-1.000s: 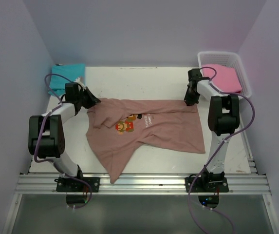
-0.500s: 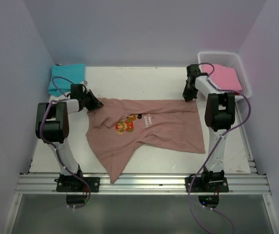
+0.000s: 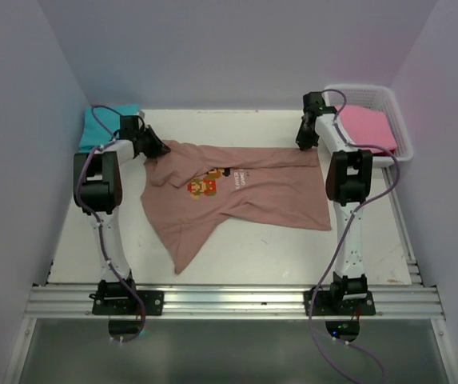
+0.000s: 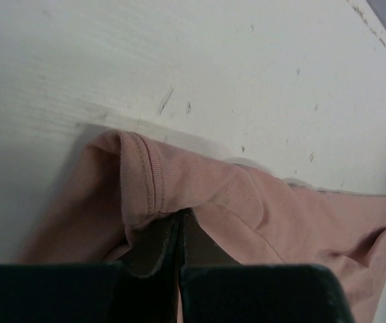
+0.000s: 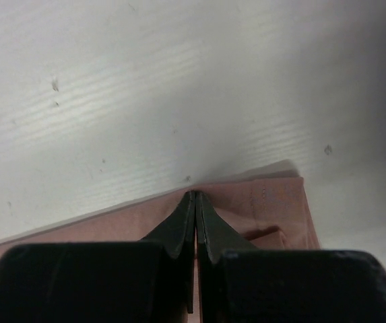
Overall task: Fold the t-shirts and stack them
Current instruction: Fold the flattened tshirt in 1/3 of the way
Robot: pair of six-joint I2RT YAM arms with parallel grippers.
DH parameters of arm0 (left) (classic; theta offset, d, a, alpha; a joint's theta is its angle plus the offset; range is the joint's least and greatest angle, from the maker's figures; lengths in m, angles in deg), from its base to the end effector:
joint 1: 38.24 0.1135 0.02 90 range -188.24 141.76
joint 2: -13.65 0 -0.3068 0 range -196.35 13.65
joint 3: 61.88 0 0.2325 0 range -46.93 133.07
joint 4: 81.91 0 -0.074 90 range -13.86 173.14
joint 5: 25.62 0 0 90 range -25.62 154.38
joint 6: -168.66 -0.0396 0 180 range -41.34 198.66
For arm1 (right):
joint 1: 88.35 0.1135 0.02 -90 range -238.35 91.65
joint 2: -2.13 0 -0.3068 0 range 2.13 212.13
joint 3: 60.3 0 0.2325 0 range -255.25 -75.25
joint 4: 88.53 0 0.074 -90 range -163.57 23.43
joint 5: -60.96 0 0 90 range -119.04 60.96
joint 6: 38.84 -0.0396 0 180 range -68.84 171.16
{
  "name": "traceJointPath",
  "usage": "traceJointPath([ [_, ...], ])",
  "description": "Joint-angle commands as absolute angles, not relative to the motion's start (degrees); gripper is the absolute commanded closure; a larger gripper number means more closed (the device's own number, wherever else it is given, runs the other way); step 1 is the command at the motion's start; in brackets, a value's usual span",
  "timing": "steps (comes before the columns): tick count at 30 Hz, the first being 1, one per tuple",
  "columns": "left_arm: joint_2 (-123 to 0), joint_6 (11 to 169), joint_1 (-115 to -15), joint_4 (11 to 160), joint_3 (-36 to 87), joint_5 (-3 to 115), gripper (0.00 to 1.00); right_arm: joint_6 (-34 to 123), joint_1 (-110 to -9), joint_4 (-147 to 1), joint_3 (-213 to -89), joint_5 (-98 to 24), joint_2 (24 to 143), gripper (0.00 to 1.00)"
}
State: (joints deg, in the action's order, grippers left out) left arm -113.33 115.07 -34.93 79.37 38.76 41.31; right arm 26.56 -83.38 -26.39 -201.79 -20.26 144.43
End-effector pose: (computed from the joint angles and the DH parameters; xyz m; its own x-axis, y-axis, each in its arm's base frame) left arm 0.4910 0.0129 0.1773 -0.7012 -0.5876 -0.4038 -0.2398 0.7278 -0.6425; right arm 0.5451 0.0413 0.1971 -0.8136 0.3422 -0.4701 0.3544 0.9328 0.0657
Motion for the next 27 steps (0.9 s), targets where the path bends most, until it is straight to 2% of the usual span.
traceJointPath([
  [1, -116.9, 114.6, -34.2, 75.2, 47.4, 42.8, 1.0, 26.5, -83.3, -24.7, -207.6, -20.6, 148.2, 1.0],
  [5, -117.7, 115.7, -33.2, 76.5, 51.2, 40.0, 1.0, 27.0, -83.3, -26.8, -209.1, -18.5, 146.2, 1.0],
  [11, -106.3, 117.4, -33.0, 89.2, 42.5, 37.9, 1.0, 27.7, -83.3, -42.4, -191.5, -17.3, 130.7, 1.0],
  [13, -102.6, 117.3, -33.0, 89.1, 40.9, 38.1, 1.0, 28.4, -83.3, -43.3, -190.6, -17.1, 128.7, 1.0],
  [22, -93.8, 116.3, -33.0, 87.0, 29.5, 39.0, 1.0, 27.3, -83.3, -38.7, -189.8, -18.4, 127.5, 1.0],
  [27, -92.1, 116.5, -33.1, 88.6, 26.1, 38.9, 1.0, 27.3, -83.3, -38.2, -191.2, -22.7, 130.9, 1.0],
])
